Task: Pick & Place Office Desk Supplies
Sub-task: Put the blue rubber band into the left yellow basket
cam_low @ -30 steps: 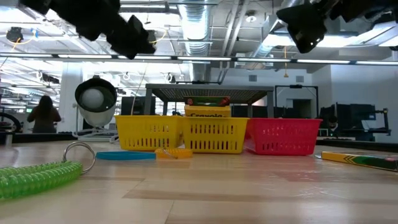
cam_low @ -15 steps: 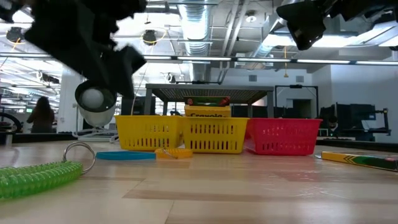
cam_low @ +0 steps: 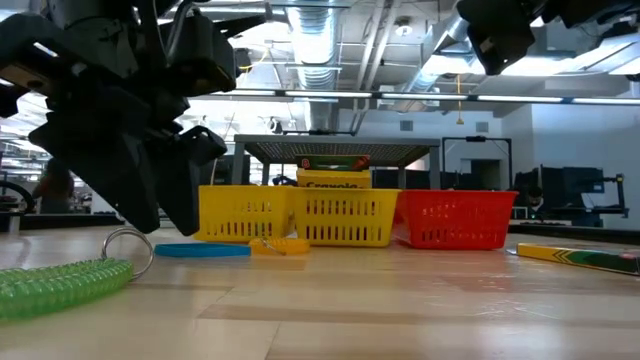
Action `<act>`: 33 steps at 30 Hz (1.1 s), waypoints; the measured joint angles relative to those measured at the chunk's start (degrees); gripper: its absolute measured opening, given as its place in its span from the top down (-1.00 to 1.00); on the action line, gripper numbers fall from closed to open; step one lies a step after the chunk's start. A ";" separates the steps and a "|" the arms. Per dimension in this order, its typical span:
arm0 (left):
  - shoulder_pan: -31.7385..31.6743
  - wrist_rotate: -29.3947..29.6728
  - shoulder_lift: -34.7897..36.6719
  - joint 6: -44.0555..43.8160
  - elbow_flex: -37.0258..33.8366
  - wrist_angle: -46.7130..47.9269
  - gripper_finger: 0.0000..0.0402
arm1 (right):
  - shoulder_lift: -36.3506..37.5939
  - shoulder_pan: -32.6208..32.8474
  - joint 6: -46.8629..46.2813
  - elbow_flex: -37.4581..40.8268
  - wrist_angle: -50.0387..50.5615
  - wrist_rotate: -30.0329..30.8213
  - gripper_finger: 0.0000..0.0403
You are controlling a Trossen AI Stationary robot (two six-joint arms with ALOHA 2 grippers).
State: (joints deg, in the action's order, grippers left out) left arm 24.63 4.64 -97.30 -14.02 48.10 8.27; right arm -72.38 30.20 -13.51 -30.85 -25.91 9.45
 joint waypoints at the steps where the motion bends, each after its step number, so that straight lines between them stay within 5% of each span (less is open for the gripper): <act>1: 0.00 0.00 0.00 0.00 0.00 0.05 0.00 | 0.00 0.19 0.01 0.00 0.00 0.00 -0.21; 24: -0.29 0.94 0.02 -0.42 -0.04 3.32 0.00 | 0.00 0.55 -0.01 0.00 0.20 0.07 -0.21; 33: -0.29 0.89 0.02 -0.42 -0.04 3.37 0.17 | 0.00 0.55 -0.01 0.00 0.21 0.07 -0.21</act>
State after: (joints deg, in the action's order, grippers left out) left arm 24.34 5.53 -97.27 -14.44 48.05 11.64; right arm -72.38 30.74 -13.52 -30.85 -25.70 9.52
